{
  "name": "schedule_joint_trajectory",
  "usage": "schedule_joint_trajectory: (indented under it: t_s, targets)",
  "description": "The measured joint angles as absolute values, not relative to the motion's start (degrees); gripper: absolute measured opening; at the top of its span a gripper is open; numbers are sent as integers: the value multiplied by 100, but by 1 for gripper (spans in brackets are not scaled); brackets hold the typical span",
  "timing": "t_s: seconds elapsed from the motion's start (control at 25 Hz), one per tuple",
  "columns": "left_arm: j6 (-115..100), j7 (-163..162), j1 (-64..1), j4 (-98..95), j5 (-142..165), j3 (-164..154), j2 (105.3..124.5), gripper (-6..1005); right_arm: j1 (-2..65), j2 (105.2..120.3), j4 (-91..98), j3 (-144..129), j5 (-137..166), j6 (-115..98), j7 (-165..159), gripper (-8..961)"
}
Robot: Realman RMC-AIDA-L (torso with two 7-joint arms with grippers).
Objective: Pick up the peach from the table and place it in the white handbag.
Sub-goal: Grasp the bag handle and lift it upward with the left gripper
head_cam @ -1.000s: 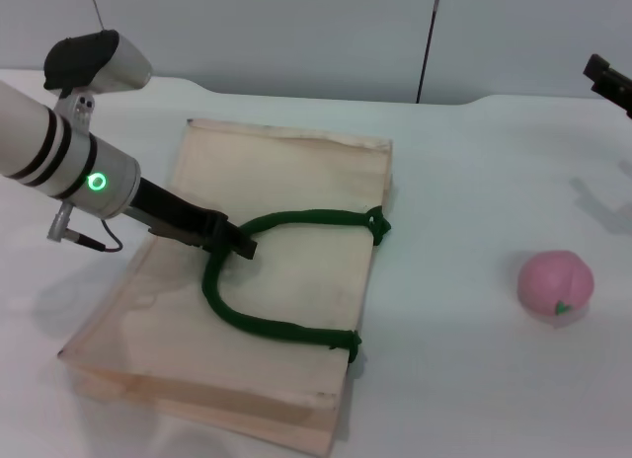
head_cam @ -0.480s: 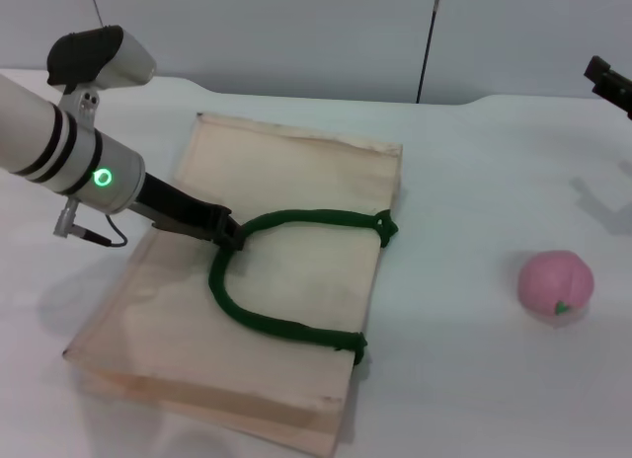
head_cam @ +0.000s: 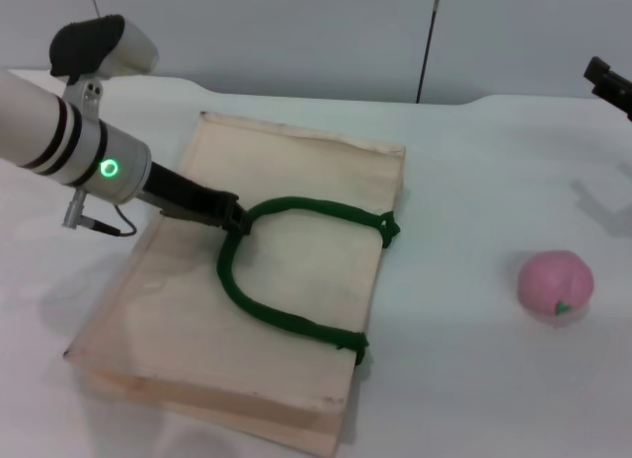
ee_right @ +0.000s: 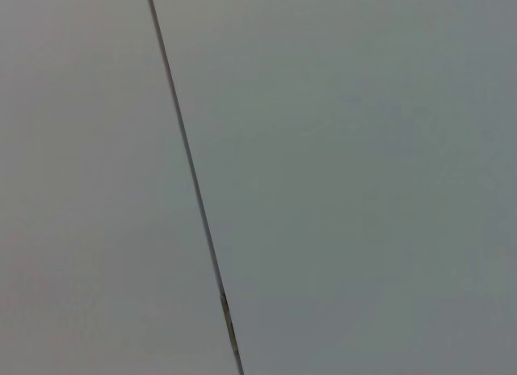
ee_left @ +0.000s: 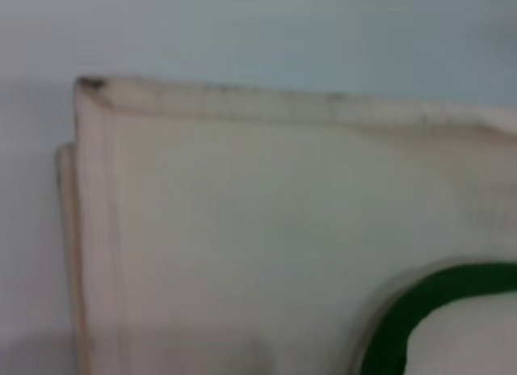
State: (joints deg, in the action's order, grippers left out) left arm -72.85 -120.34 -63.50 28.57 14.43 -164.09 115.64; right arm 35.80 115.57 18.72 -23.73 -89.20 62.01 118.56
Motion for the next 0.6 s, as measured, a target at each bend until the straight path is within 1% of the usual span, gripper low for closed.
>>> schedule_joint_trajectory:
  t_s: [0.2,0.28,0.44,0.6]
  targets:
    - [-7278,-11842,-6267,2890,890,-16409,11528,117,3508,11539,1872,-2393,-8882,6355,11839,908]
    - [-7377,-11688,-6233,2897,564,-16409,11498,117,3467,11503,1883,-2423,-8844,6524,11759,907]
    - [-7774,-11303,-6206,3006,-16,-16409,11475,117,3421,11374,2050,-2438,-8446,6907,11360,907]
    - [-8163,-11075,-6191,3290,-467,-16409,11497,117,3413,11338,2491,-2435,-7697,7154,10903,907]
